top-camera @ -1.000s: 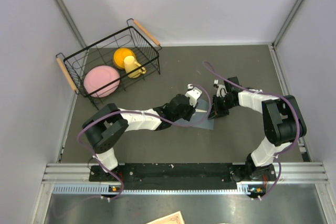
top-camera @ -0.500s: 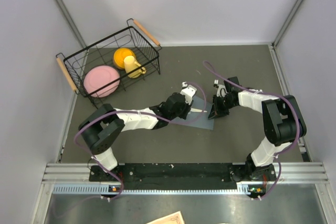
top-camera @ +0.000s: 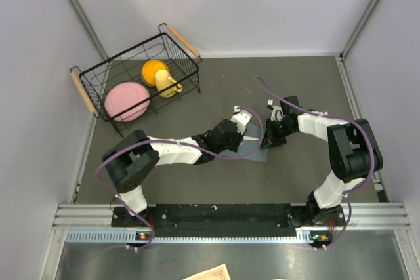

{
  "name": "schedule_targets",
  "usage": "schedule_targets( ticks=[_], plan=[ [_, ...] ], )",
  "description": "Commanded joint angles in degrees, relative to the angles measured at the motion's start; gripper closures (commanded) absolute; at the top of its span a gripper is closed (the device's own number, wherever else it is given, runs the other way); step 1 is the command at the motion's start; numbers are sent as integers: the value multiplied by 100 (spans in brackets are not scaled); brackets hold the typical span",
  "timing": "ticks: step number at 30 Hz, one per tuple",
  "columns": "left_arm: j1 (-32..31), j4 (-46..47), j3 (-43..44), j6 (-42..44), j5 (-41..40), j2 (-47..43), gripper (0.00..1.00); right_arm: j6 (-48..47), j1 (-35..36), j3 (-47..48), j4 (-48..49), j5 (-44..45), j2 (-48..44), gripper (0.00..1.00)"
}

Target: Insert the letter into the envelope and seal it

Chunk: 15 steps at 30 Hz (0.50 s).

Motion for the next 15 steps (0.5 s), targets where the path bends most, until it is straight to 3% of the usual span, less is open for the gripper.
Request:
schedule_targets(
  ticks=[1, 15],
  plan=[
    [277, -623, -375, 14, -224, -82, 100, -89, 55, 56, 21, 305, 133, 100],
    [-101, -483, 99, 58, 110, 331, 100, -71, 55, 91, 21, 252, 212, 100]
  ],
)
